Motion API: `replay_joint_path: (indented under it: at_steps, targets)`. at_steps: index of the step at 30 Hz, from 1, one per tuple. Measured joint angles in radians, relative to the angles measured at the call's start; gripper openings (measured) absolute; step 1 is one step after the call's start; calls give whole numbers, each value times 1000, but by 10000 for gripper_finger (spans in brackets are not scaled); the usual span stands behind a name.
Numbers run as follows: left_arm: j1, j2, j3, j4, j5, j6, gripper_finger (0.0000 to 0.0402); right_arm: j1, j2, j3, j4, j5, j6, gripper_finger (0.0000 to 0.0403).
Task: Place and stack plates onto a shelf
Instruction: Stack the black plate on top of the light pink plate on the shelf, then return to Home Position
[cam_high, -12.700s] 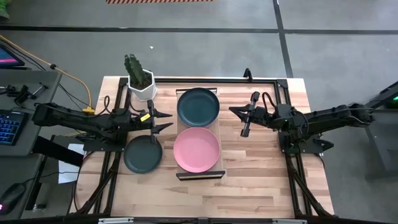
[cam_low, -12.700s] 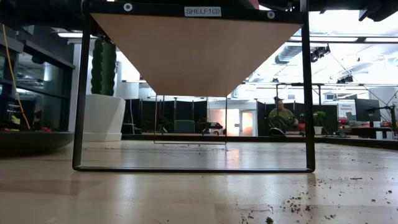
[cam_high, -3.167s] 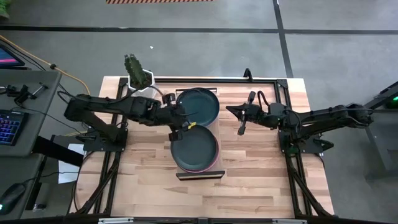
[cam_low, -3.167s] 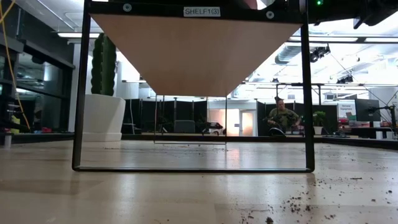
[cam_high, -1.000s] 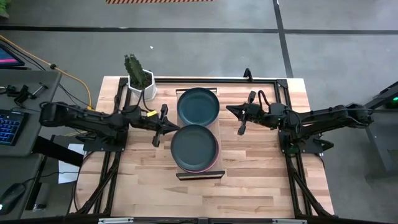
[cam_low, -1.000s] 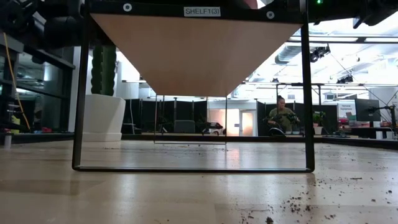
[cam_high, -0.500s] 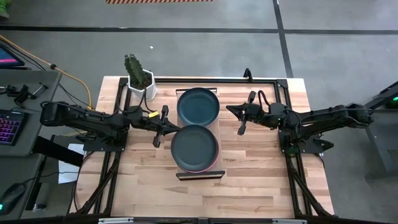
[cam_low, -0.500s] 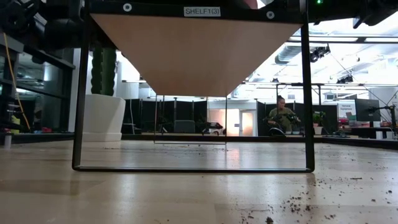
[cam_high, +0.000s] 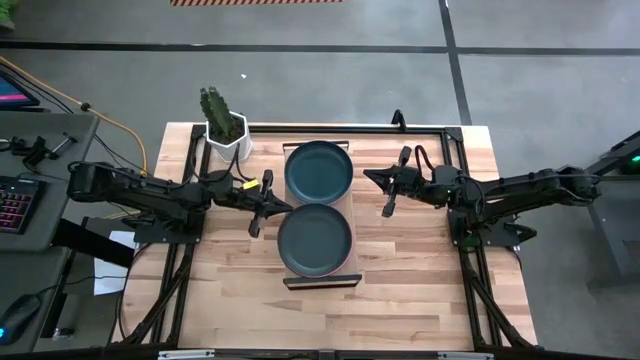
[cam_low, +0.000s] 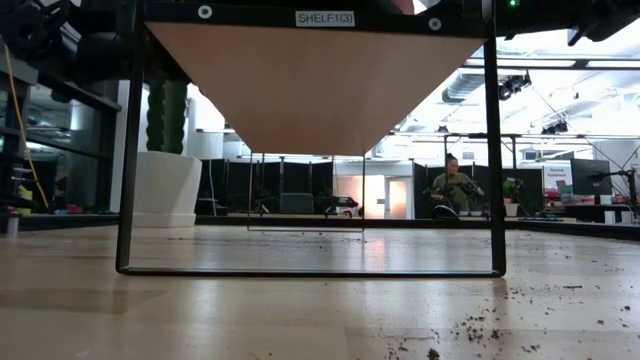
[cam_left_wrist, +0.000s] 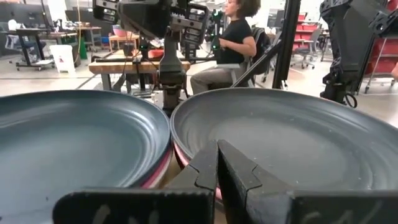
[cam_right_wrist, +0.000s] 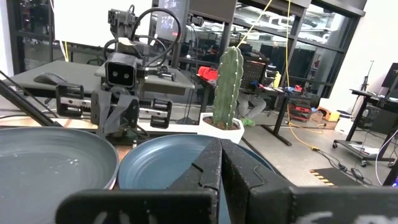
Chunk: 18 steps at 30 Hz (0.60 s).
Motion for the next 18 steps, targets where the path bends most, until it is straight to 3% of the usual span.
replay_joint_path:
  at_steps: [8,16,18]
  targets:
    - [1,-32,1,-2,-16,51,0,0,0,0,0,0,1,0]
    - [25,-197,1,-117,-240,93,0,0,0,0,-12,0,19,0]
    - [39,-254,1,-151,-255,84,0,0,0,0,-9,0,17,0]
